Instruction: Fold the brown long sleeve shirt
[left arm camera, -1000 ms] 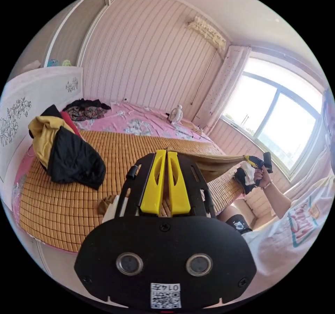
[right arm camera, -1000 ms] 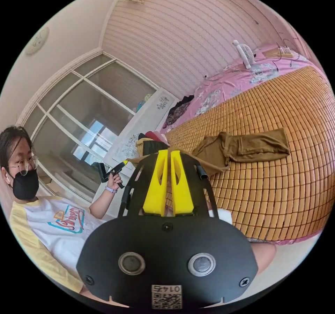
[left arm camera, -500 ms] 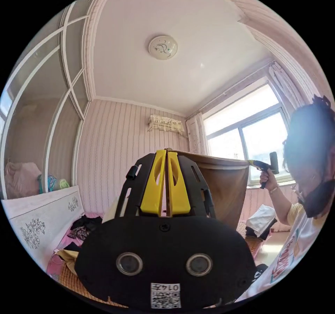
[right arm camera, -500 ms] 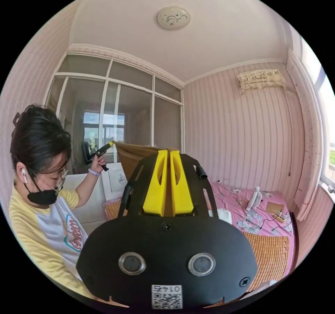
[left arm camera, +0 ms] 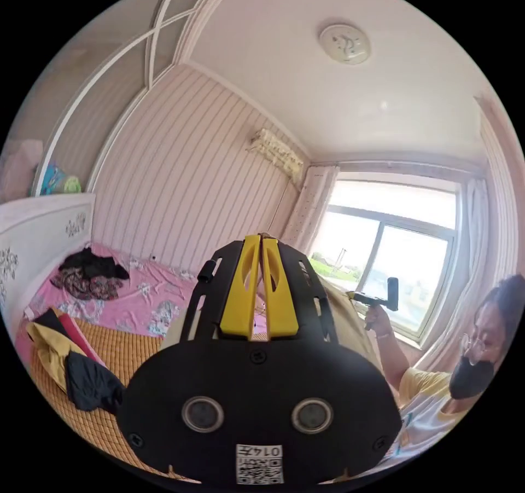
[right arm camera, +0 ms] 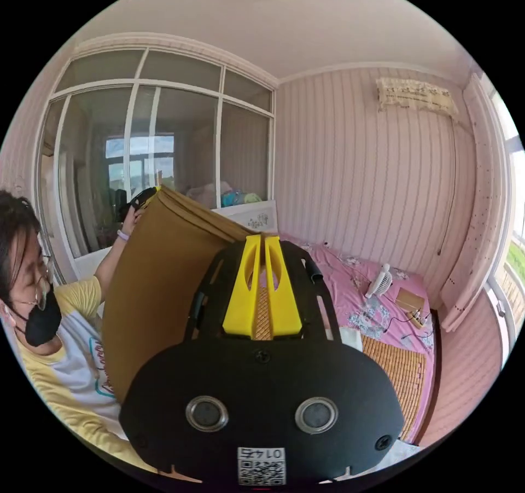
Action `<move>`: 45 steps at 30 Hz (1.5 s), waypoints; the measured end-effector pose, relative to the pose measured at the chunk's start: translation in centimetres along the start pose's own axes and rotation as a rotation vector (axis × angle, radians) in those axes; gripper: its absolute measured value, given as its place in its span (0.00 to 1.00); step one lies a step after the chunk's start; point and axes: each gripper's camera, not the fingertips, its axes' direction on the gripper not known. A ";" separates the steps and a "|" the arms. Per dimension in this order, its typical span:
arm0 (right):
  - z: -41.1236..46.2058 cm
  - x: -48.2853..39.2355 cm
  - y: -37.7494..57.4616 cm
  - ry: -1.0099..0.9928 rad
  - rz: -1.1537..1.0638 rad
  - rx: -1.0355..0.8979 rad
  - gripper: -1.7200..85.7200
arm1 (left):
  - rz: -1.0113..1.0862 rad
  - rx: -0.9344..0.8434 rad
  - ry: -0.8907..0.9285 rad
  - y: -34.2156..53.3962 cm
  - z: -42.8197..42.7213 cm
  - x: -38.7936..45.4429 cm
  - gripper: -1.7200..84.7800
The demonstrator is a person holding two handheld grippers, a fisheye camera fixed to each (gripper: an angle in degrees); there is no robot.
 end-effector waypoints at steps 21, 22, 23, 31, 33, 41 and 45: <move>14.2 16.8 8.7 0.003 0.340 0.012 0.02 | 0.228 -0.250 -0.274 13.8 17.3 -8.8 0.01; 15.9 17.4 12.6 -0.009 0.382 -0.049 0.02 | 0.215 -0.299 -0.276 16.0 17.6 -9.9 0.01; 17.8 18.0 16.9 -0.028 0.435 -0.110 0.02 | 0.185 -0.399 -0.289 20.5 18.2 -12.1 0.01; 28.2 20.8 40.0 -0.048 0.895 -0.593 0.02 | -0.234 -0.930 -0.431 45.0 21.2 -24.0 0.01; 29.4 21.1 42.2 -0.027 0.911 -0.672 0.02 | -0.326 -0.995 -0.450 48.4 21.4 -26.1 0.01; 30.2 23.5 47.6 0.027 0.961 -0.846 0.03 | -0.285 -1.156 -0.455 52.3 21.6 -28.9 0.01; 30.2 24.5 48.3 0.003 0.961 -0.860 0.03 | -0.270 -1.187 -0.452 53.0 21.2 -30.2 0.01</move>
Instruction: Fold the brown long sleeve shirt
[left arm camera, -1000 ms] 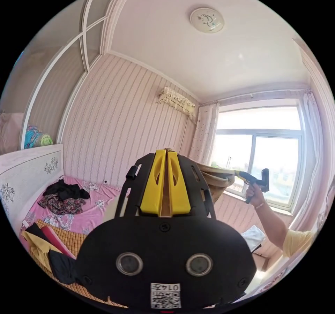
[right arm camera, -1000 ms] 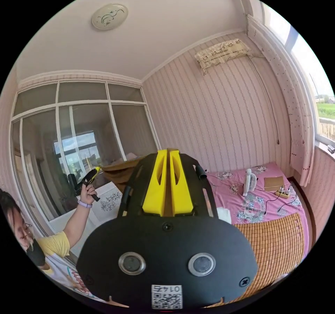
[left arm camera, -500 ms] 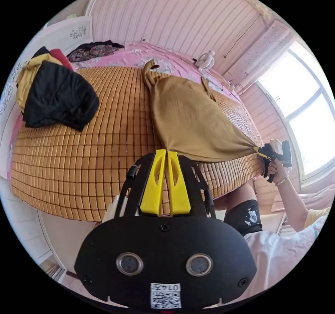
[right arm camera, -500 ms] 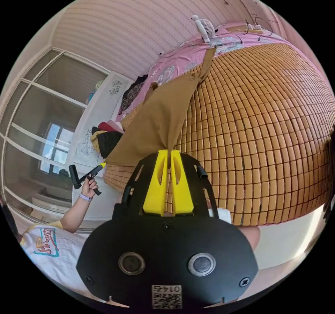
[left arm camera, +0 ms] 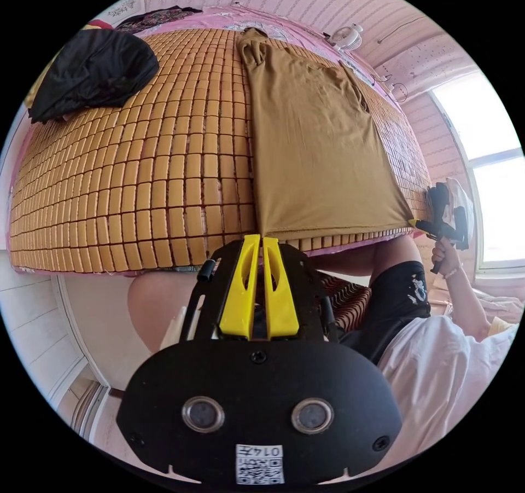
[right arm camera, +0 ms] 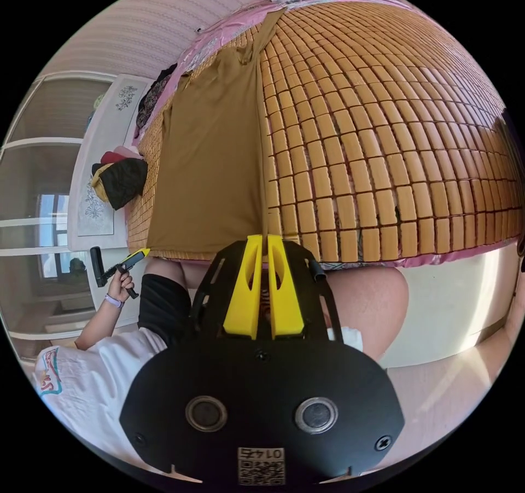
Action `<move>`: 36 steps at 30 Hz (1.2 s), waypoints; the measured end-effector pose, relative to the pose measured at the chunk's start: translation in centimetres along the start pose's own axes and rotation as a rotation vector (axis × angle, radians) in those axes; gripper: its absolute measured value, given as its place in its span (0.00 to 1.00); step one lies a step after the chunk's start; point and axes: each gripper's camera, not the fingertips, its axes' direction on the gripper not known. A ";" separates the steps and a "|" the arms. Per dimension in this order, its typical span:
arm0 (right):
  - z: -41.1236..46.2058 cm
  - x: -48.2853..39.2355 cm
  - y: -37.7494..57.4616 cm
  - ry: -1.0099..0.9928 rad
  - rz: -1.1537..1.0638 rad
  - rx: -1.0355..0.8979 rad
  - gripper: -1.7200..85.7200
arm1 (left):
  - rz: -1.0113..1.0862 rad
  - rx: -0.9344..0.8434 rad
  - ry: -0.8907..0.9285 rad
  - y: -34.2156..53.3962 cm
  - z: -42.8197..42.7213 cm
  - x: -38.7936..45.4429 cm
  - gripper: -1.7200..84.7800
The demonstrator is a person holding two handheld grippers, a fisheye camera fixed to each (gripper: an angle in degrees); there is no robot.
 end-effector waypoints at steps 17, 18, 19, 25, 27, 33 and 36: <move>0.9 2.8 -1.1 0.099 0.016 -0.056 0.04 | -0.059 -0.025 0.010 0.6 2.4 -5.8 0.01; 0.9 2.9 -1.0 0.102 0.017 -0.056 0.05 | -0.065 -0.023 0.013 0.9 2.5 -6.2 0.01; 0.8 3.1 -1.0 0.105 0.020 -0.054 0.05 | -0.068 -0.020 0.017 1.1 2.5 -6.4 0.01; 0.1 4.0 -0.2 0.151 0.049 -0.027 0.06 | -0.081 0.046 0.048 3.3 1.7 -8.4 0.01; -0.1 4.1 0.2 0.180 0.050 -0.020 0.05 | -0.089 0.092 0.070 4.5 1.1 -9.1 0.01; -1.0 4.1 1.9 0.181 -0.027 0.010 0.07 | -0.045 0.191 0.119 7.4 0.2 -9.4 0.01; -1.6 4.4 3.1 0.193 -0.057 0.006 0.08 | -0.013 0.224 0.112 7.9 0.1 -9.0 0.01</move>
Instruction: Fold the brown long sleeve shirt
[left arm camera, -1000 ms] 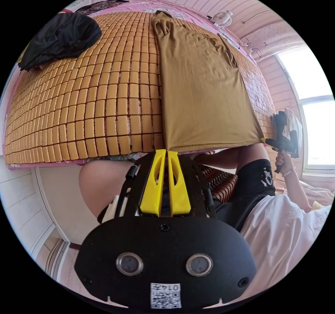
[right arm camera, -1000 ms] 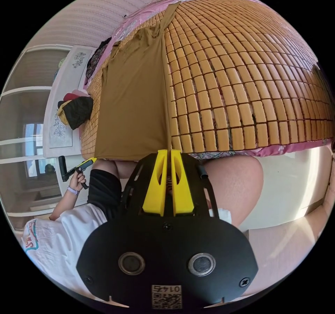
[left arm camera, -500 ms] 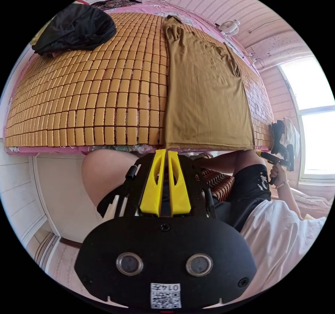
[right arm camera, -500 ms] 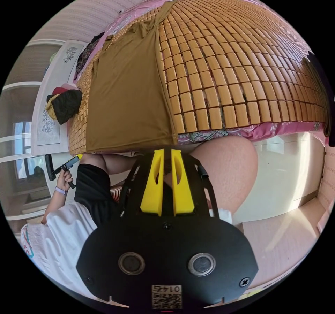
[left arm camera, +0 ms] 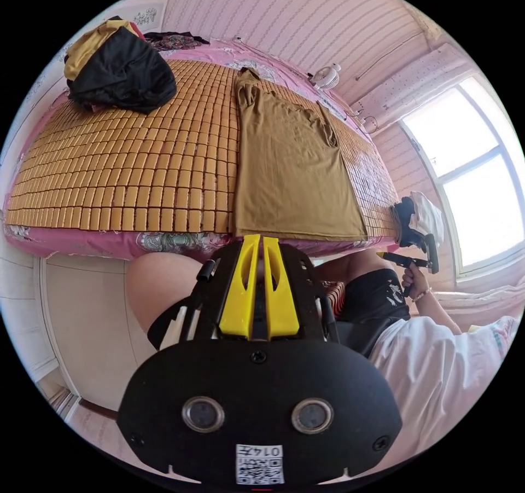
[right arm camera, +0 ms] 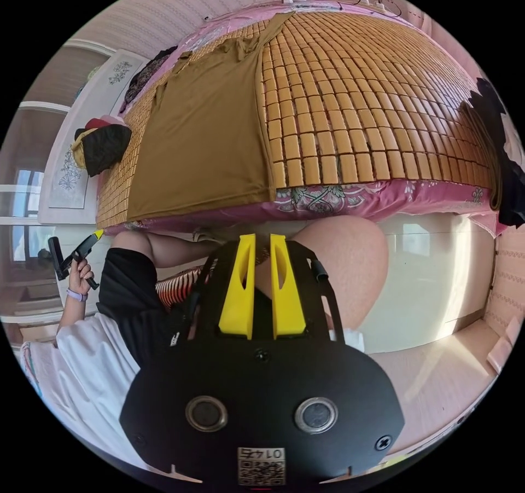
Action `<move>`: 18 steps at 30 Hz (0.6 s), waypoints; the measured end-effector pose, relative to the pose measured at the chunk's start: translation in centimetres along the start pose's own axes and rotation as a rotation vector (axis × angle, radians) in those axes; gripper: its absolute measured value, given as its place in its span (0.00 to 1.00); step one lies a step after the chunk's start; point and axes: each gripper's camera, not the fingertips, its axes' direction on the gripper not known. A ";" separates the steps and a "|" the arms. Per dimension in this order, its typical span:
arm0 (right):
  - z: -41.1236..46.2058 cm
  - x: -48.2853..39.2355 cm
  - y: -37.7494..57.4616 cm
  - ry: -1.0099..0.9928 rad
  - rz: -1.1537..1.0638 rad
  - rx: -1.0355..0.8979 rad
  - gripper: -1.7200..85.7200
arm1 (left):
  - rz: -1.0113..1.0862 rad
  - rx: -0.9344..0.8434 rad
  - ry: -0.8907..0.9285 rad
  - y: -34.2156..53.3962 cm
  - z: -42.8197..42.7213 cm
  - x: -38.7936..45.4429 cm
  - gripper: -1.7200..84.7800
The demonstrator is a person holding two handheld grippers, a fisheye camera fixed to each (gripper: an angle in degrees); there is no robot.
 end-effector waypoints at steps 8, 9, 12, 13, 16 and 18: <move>-3.1 2.9 3.3 -0.097 0.042 0.119 0.08 | 0.126 0.014 0.040 -1.1 2.1 3.1 0.01; -3.3 3.1 3.5 -0.107 0.043 0.127 0.08 | 0.148 0.015 0.052 -1.3 2.6 3.8 0.01; -4.5 3.4 4.3 -0.125 0.031 0.171 0.07 | 0.214 0.014 0.076 -1.5 4.0 5.8 0.01; -5.1 3.4 4.6 -0.132 0.019 0.192 0.07 | 0.228 0.012 0.077 -1.5 4.2 6.2 0.01; -6.3 3.4 4.9 -0.155 -0.008 0.233 0.08 | 0.302 0.000 0.088 -1.8 5.9 8.0 0.01; -6.9 3.6 4.9 -0.183 -0.035 0.257 0.08 | 0.353 -0.013 0.113 -2.0 7.5 9.1 0.01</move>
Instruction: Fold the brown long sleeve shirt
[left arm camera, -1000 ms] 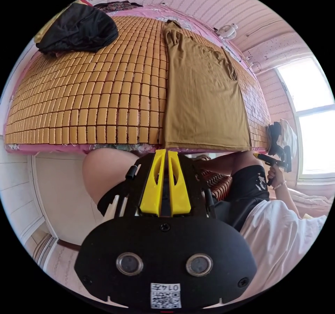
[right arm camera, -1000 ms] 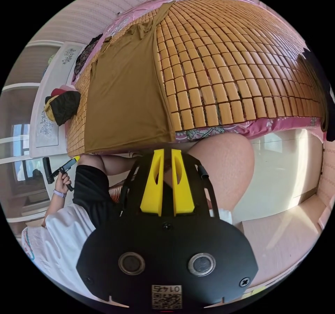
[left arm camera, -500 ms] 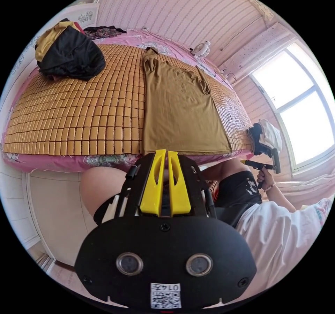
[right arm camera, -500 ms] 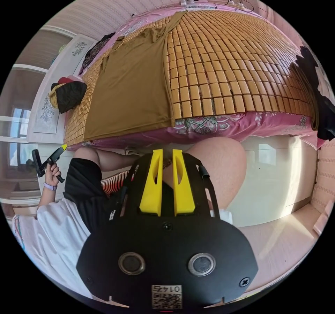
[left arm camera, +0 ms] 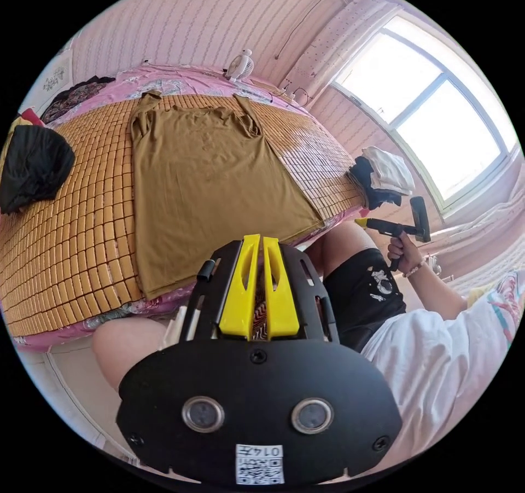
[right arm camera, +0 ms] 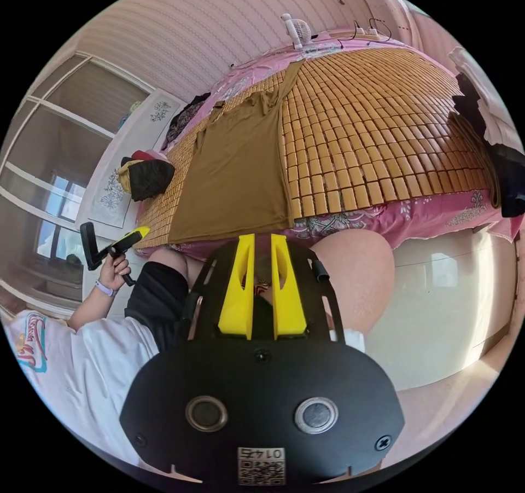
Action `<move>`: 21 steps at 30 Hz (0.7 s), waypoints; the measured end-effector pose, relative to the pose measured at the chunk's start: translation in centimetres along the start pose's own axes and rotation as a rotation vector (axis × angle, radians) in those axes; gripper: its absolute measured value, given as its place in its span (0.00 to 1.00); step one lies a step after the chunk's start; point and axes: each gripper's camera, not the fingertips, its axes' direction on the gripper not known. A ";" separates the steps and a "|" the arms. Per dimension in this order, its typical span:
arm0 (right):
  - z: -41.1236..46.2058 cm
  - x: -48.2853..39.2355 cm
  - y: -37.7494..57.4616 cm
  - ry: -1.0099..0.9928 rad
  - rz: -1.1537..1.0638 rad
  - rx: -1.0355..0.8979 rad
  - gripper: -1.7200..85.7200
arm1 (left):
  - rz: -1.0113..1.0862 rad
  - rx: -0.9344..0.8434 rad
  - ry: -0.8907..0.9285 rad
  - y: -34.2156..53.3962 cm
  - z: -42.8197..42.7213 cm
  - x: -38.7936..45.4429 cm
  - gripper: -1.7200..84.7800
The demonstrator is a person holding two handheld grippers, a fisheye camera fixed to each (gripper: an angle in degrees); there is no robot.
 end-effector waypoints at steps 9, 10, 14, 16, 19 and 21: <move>1.3 1.7 -3.7 -0.183 -0.009 0.046 0.09 | -0.019 -0.097 0.067 -3.4 9.7 -2.2 0.01; 1.8 1.7 -4.7 -0.181 0.006 0.047 0.09 | -0.015 -0.107 0.079 -3.8 10.2 -2.5 0.01; 4.0 1.2 -9.7 -0.091 0.007 0.053 0.10 | 0.037 -0.153 0.081 -7.6 13.6 -4.4 0.01; 5.0 1.1 -12.8 -0.072 0.004 0.054 0.11 | 0.035 -0.170 0.092 -9.6 15.0 -5.6 0.01; 6.2 0.4 -18.6 -0.037 -0.028 0.040 0.11 | 0.034 -0.197 0.136 -12.8 17.3 -7.2 0.01; 6.4 -0.3 -21.5 -0.017 -0.044 0.040 0.11 | 0.010 -0.244 0.179 -15.3 18.9 -8.3 0.01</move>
